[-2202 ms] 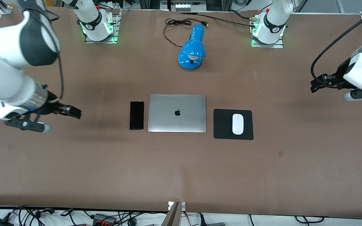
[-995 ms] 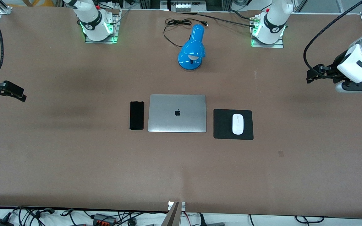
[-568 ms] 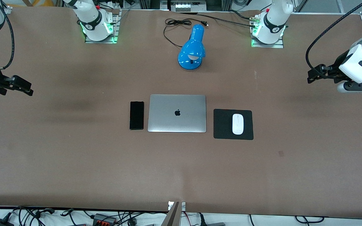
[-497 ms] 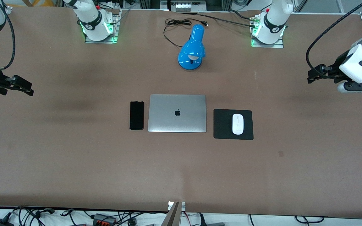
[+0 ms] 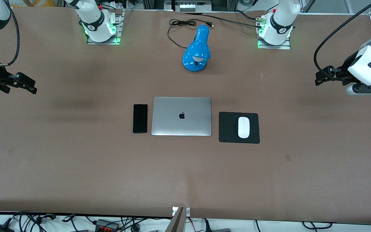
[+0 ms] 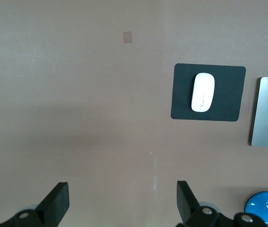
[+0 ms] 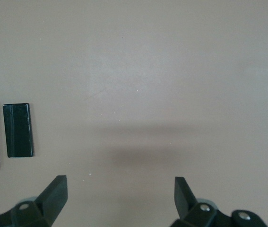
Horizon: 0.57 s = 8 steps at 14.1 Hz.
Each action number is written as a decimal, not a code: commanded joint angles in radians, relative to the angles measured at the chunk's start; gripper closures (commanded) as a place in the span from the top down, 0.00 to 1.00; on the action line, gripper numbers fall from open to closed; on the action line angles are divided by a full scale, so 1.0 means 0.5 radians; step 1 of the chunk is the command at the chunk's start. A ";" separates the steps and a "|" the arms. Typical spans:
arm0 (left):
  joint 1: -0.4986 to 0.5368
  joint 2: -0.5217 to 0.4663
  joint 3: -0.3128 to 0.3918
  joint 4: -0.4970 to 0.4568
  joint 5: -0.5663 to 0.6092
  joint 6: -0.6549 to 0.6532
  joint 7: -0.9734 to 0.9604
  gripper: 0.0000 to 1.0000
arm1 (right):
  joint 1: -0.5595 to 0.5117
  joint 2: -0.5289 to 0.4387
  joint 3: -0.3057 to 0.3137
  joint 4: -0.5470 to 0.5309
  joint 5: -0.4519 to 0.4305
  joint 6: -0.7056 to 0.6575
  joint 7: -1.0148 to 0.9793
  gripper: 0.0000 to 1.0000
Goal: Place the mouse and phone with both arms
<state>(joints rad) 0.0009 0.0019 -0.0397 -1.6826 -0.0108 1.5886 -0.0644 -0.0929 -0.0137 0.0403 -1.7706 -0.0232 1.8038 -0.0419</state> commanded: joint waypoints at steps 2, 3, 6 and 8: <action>0.007 -0.038 0.015 -0.031 -0.055 -0.014 0.052 1.00 | -0.020 -0.028 0.015 -0.009 -0.006 -0.027 -0.036 1.00; 0.007 -0.038 0.015 -0.031 -0.055 -0.014 0.052 1.00 | -0.023 -0.028 0.015 -0.009 -0.006 -0.027 -0.039 1.00; 0.011 -0.038 0.015 -0.031 -0.055 -0.014 0.052 1.00 | -0.020 -0.028 0.018 -0.005 -0.006 -0.027 -0.042 1.00; 0.011 -0.035 0.021 -0.031 -0.055 -0.014 0.061 1.00 | 0.017 -0.028 0.012 0.013 0.006 -0.027 -0.036 1.00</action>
<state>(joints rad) 0.0015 0.0019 -0.0382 -1.6826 -0.0109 1.5880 -0.0639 -0.0915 -0.0145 0.0415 -1.7702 -0.0232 1.8009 -0.0449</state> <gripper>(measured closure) 0.000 0.000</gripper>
